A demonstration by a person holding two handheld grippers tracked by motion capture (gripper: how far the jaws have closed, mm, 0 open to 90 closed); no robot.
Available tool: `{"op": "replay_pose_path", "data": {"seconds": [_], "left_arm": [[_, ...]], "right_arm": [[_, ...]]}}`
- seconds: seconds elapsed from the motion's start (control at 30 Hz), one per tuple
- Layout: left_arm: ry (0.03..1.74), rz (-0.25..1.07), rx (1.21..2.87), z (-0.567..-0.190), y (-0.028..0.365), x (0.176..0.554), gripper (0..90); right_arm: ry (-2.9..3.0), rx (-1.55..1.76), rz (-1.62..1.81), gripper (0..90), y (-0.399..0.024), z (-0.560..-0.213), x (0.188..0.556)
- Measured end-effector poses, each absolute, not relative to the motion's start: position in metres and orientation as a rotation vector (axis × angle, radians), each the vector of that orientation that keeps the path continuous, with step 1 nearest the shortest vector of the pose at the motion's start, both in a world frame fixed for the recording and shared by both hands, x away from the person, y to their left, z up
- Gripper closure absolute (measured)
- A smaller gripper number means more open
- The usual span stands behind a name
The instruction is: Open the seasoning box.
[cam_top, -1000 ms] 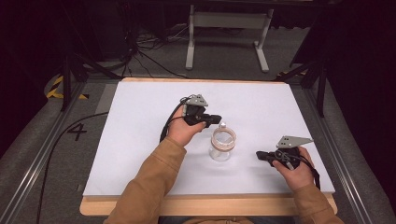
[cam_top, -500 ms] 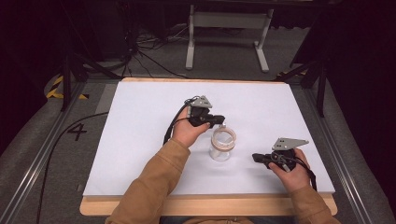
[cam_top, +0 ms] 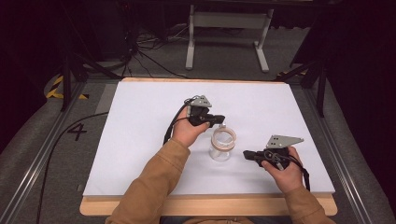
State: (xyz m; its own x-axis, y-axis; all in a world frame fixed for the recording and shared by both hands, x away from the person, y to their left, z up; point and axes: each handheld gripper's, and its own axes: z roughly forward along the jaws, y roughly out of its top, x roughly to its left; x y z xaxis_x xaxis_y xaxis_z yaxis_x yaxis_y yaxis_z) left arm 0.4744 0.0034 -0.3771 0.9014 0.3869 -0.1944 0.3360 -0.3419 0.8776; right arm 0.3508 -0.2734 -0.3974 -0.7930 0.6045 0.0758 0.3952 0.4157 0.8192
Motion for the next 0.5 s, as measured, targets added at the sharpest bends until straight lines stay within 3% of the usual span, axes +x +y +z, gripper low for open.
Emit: {"op": "replay_pose_path", "data": {"seconds": [0.5], "left_arm": [[0.535,0.052,1.959,-0.378,0.004,0.475,89.8]], "right_arm": [[2.425,0.833,1.425,90.0,-0.250,-0.391,0.354]]}}
